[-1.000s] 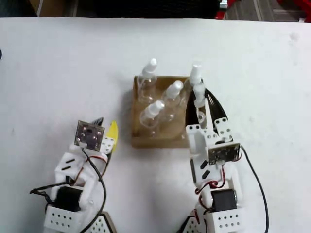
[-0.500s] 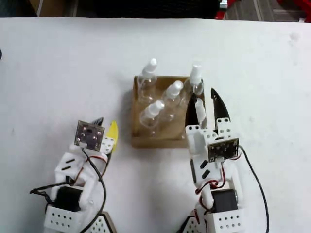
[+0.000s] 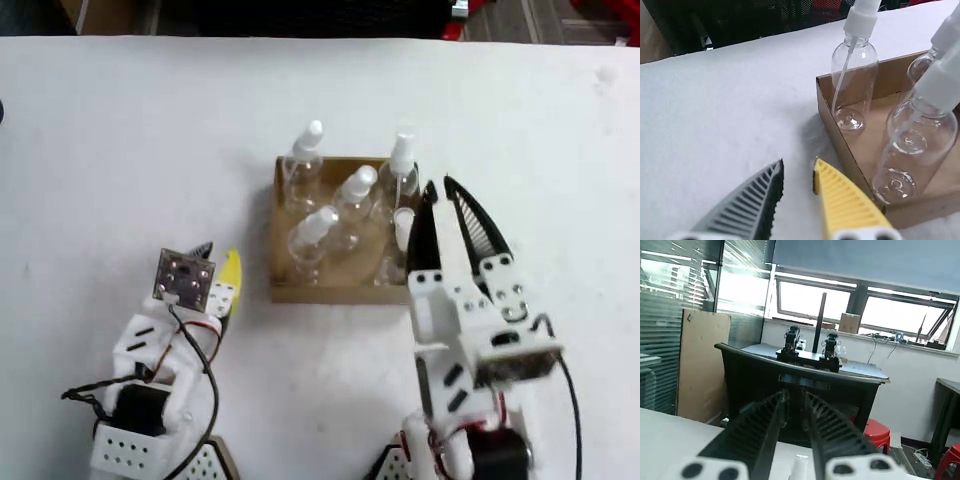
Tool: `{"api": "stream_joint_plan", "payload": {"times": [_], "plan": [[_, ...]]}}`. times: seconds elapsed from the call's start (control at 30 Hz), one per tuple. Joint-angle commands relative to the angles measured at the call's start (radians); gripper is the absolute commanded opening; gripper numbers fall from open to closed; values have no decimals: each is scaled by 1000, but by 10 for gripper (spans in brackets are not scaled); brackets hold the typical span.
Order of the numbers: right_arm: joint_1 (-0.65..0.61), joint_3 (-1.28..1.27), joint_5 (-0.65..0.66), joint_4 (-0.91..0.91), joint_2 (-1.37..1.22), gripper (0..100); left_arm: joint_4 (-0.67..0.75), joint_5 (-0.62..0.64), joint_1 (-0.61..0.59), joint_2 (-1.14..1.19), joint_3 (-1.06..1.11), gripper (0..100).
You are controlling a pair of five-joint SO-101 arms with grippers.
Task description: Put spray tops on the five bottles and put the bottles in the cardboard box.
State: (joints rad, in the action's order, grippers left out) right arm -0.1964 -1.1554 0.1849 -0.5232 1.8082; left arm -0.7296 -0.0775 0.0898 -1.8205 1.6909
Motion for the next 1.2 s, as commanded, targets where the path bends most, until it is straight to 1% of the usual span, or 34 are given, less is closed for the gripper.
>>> {"api": "stream_joint_plan", "payload": {"times": [0.0,0.1,0.2,0.33,0.47,0.57,0.77,0.87,0.97,1.03,1.17], "plan": [[8,180,-9,-191,-8,15,44,-11,-67,-12,-8,20],[7,293,-9,-372,-8,15,78,-3,-131,-12,-41,24],[7,388,-9,-555,-8,15,34,-3,-185,-12,-157,23],[7,446,-11,-757,-7,15,-106,-9,-199,-12,-321,23],[7,433,-11,-871,-7,15,-262,-11,-200,-12,-414,23],[7,339,-11,-862,-7,15,-327,-11,-219,-12,-385,23],[22,0,-2,-662,-7,15,-347,-11,-260,-12,-178,23],[108,-114,-6,-575,-7,15,-347,-11,-298,-12,-95,24],[252,-176,-11,-547,-7,15,-345,-11,-312,-12,-26,24],[318,-226,-11,-552,-7,15,-345,-11,-312,-12,3,24],[361,-356,-11,-550,-7,15,-348,-11,-306,-12,-2,24]]}}
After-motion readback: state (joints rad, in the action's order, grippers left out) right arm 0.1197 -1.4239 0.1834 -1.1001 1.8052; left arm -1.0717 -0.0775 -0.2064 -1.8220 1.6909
